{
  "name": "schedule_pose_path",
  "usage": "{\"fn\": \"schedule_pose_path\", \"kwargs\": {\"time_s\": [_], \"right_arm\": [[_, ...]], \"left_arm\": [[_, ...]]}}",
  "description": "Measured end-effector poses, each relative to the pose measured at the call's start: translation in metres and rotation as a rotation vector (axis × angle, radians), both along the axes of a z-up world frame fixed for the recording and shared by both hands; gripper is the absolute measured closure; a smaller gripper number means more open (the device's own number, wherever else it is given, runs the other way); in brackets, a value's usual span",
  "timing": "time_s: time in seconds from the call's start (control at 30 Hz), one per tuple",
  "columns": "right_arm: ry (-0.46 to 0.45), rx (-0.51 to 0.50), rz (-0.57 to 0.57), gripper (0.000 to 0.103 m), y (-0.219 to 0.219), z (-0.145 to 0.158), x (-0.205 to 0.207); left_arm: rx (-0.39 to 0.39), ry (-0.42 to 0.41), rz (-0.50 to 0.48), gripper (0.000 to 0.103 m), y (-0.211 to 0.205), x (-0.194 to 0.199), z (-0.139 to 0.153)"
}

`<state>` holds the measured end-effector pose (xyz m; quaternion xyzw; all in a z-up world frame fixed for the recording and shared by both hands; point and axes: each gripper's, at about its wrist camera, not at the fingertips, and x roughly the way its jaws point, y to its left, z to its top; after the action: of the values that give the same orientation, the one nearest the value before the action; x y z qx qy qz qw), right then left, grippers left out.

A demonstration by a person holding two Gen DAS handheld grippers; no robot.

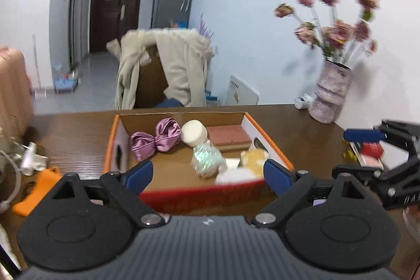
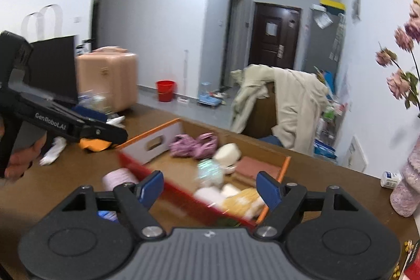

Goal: Organize soft objects
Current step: 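Withdraw both grippers from the box toward the blue tissue pack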

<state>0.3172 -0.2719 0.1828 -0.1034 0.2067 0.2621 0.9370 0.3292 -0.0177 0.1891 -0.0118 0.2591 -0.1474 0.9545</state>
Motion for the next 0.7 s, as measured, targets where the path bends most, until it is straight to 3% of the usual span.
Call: {"fn": "schedule_pose_path", "kwargs": {"time_s": [0.23, 0.33, 0.53, 0.7], "right_arm": [[-0.015, 0.042, 0.063, 0.029, 0.000, -0.031, -0.099], [-0.041, 0.016, 0.056, 0.043, 0.001, -0.063, -0.133], [0.015, 0.125, -0.036, 0.047, -0.010, -0.111, -0.172], [0.050, 0.179, -0.023, 0.049, -0.018, -0.132, -0.182]], "left_arm": [[-0.074, -0.142, 0.009, 0.000, 0.031, -0.121, -0.030], [-0.124, -0.142, -0.004, 0.000, 0.038, -0.158, -0.060], [-0.070, -0.140, 0.044, 0.000, 0.022, -0.199, -0.114], [-0.015, -0.091, 0.011, 0.000, 0.012, -0.195, -0.134]]}}
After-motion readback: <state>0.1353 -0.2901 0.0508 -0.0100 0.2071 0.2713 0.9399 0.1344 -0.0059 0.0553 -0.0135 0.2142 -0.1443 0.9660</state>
